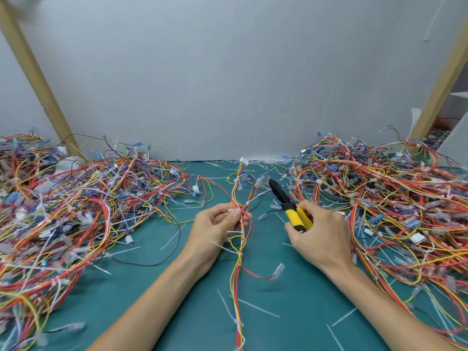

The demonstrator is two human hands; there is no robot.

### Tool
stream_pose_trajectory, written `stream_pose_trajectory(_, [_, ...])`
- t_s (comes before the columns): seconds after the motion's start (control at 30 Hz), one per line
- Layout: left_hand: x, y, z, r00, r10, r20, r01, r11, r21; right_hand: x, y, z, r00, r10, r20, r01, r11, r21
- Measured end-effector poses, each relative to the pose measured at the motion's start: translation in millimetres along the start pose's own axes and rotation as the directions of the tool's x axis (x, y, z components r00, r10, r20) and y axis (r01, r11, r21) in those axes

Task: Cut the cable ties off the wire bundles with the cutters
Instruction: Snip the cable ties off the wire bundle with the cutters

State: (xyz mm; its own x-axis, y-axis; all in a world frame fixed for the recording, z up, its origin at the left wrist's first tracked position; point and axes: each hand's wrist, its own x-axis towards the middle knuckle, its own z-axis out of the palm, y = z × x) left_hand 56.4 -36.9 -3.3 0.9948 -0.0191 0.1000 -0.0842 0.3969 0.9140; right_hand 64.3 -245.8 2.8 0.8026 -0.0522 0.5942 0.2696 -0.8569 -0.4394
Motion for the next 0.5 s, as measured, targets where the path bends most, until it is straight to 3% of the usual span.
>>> stream_pose_trajectory(0.2, [4.2, 0.8, -4.1, 0.995, -0.088, 0.044, 0.093, 0.986, -0.140, 1.5, 1.3, 1.5, 1.000, -0.007, 0.011, 0.008, 0.997, -0.082])
stream_pose_trajectory(0.5, [5.1, 1.5, -4.0, 0.993, -0.119, 0.005, 0.117, 0.971, -0.208, -0.9, -2.7, 3.0, 0.982, -0.151, 0.116, 0.169, 0.971, -0.170])
